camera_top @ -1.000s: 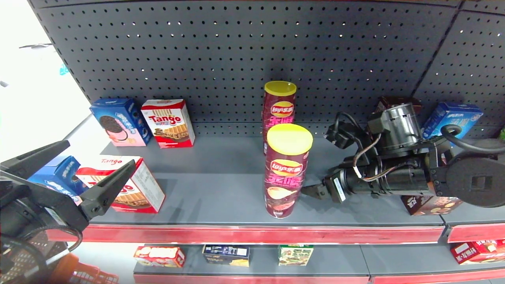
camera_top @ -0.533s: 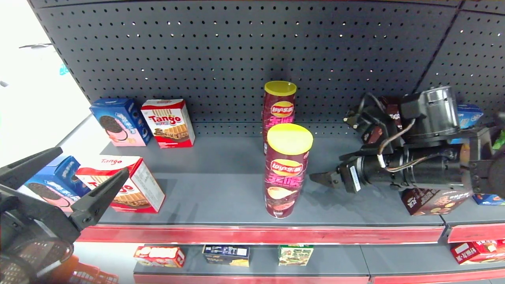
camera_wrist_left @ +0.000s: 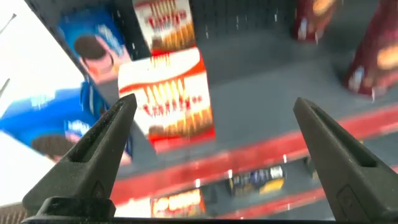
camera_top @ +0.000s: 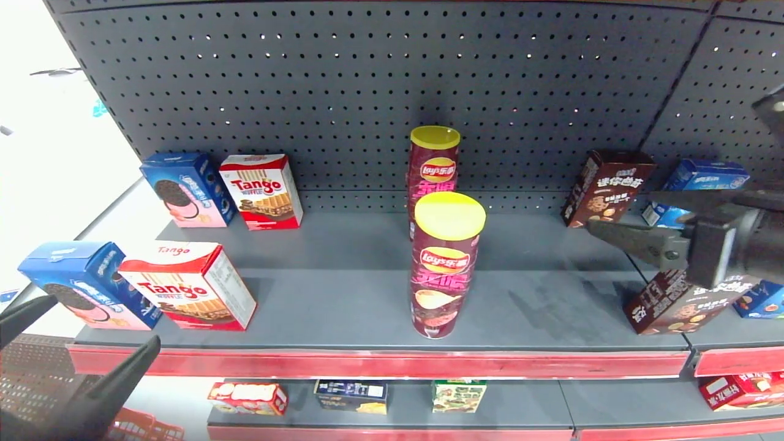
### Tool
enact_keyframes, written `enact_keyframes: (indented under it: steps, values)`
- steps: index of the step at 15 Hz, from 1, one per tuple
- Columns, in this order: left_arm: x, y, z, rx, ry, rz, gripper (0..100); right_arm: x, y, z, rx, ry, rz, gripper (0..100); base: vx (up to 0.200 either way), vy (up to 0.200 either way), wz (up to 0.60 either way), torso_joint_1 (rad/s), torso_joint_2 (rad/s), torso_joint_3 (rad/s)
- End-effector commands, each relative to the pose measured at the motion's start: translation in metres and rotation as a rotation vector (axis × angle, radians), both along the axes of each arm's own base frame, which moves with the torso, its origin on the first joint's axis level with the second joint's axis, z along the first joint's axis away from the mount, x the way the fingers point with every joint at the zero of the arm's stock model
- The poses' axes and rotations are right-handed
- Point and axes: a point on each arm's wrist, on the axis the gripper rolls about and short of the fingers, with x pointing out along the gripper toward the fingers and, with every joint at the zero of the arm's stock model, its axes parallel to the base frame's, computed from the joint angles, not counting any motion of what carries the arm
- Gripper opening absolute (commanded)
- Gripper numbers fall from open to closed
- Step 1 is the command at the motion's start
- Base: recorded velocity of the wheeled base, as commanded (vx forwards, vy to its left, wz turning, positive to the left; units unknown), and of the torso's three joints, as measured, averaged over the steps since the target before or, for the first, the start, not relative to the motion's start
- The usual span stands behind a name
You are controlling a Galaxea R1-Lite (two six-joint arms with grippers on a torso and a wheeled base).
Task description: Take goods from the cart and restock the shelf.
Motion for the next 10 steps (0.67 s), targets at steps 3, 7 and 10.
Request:
enact_keyframes:
  steps: [3,7,10]
  values:
    - [-0.025,0.012,-0.026,0.022,0.044,-0.001,100,-0.072,-0.045,-0.003,0.083,-0.144,-0.024,100,0.0,0.0,0.0,0.0,0.0,0.0]
    - [-0.028,0.014,-0.044,0.049,0.097,-0.001,100,-0.109,-0.068,-0.038,0.098,-0.169,-0.031,100,0.0,0.0,0.0,0.0,0.0,0.0]
    - [-0.03,0.015,-0.066,0.083,0.166,0.002,100,-0.13,-0.081,-0.086,0.078,-0.135,-0.036,100,0.0,0.0,0.0,0.0,0.0,0.0]
